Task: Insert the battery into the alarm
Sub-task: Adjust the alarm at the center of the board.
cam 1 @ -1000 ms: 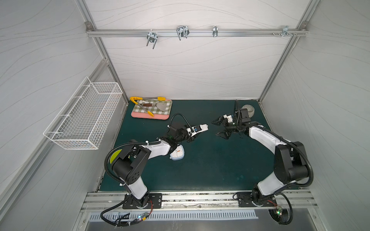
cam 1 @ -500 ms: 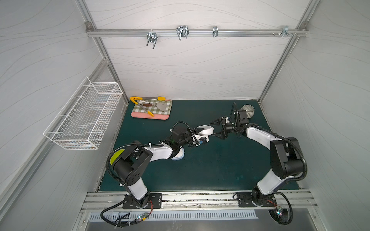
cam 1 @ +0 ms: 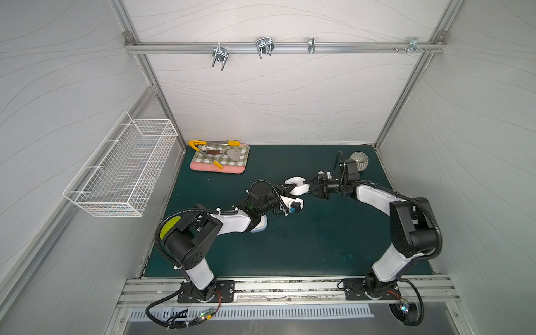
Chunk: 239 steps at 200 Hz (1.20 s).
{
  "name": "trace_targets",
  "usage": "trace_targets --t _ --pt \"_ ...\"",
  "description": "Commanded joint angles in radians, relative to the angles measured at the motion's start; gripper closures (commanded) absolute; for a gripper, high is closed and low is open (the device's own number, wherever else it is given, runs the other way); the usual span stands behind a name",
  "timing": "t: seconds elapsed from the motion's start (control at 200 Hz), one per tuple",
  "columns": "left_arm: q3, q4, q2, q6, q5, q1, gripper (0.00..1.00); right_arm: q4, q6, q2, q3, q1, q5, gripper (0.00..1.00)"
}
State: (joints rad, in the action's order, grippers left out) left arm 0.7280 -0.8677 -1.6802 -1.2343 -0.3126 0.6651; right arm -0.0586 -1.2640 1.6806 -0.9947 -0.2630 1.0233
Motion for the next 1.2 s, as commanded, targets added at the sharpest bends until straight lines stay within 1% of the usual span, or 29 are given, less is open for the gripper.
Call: trace_targets --t 0.0,0.045,0.16,0.365,0.39,0.41,0.425,0.53,0.585,0.595,0.7,0.775,0.83,0.88,0.96,1.001,1.041,1.076,1.136,1.191 --pt "0.004 -0.045 -0.017 -0.038 0.0 0.008 0.77 -0.047 -0.01 -0.001 0.005 0.004 0.008 0.6" --pt "0.005 -0.032 -0.016 -0.043 0.007 0.008 0.75 -0.04 -0.011 -0.005 0.007 0.006 -0.001 0.61" --pt "0.002 -0.033 -0.021 -0.042 0.029 0.013 0.66 -0.042 -0.016 -0.009 0.008 0.012 -0.011 0.63" --pt "-0.01 -0.077 -0.029 0.023 0.088 0.041 0.38 -0.037 -0.011 -0.016 0.001 0.022 -0.031 0.65" --pt "-0.01 -0.079 -0.026 0.037 0.1 0.048 0.24 -0.031 -0.006 -0.014 -0.001 0.025 -0.04 0.64" --pt "-0.01 -0.074 -0.024 0.047 0.108 0.052 0.05 -0.022 0.0 -0.014 -0.002 0.027 -0.049 0.64" --pt "-0.01 -0.067 -0.022 0.054 0.112 0.056 0.01 -0.015 0.009 -0.014 -0.004 0.03 -0.057 0.64" --pt "0.003 -0.023 -0.008 0.127 0.131 0.078 0.01 0.015 0.046 0.001 -0.022 0.043 -0.1 0.63" --pt "-0.003 -0.048 -0.004 0.184 0.144 0.091 0.0 0.038 0.076 0.018 -0.047 0.05 -0.126 0.62" --pt "-0.006 -0.055 -0.003 0.22 0.147 0.092 0.01 0.042 0.081 0.021 -0.052 0.051 -0.131 0.62" --pt "-0.048 -0.165 0.03 0.438 0.175 0.096 0.0 0.072 0.141 0.07 -0.107 0.057 -0.219 0.61" --pt "-0.076 -0.175 0.083 0.619 0.191 0.095 0.01 0.083 0.179 0.123 -0.153 0.059 -0.284 0.61" --pt "-0.092 -0.133 0.135 0.755 0.207 0.096 0.0 0.09 0.203 0.174 -0.19 0.057 -0.338 0.61" --pt "-0.097 -0.067 0.187 0.904 0.265 0.094 0.01 0.086 0.216 0.219 -0.226 0.057 -0.37 0.61" --pt "-0.089 0.102 0.278 1.131 0.367 0.094 0.01 0.051 0.211 0.278 -0.278 0.055 -0.395 0.61" --pt "-0.082 0.193 0.321 1.216 0.39 0.091 0.0 0.048 0.222 0.301 -0.309 0.049 -0.415 0.61" --pt "-0.081 0.261 0.353 1.277 0.397 0.086 0.01 0.068 0.241 0.324 -0.348 0.044 -0.436 0.61" --pt "-0.087 0.281 0.369 1.342 0.383 0.071 0.01 0.086 0.258 0.346 -0.383 0.04 -0.447 0.61" --pt "-0.108 0.282 0.383 1.479 0.318 0.01 0.0 0.112 0.267 0.377 -0.424 0.037 -0.461 0.6" --pt "-0.127 0.284 0.388 1.62 0.293 -0.047 0.01 0.124 0.273 0.404 -0.45 0.035 -0.471 0.6"
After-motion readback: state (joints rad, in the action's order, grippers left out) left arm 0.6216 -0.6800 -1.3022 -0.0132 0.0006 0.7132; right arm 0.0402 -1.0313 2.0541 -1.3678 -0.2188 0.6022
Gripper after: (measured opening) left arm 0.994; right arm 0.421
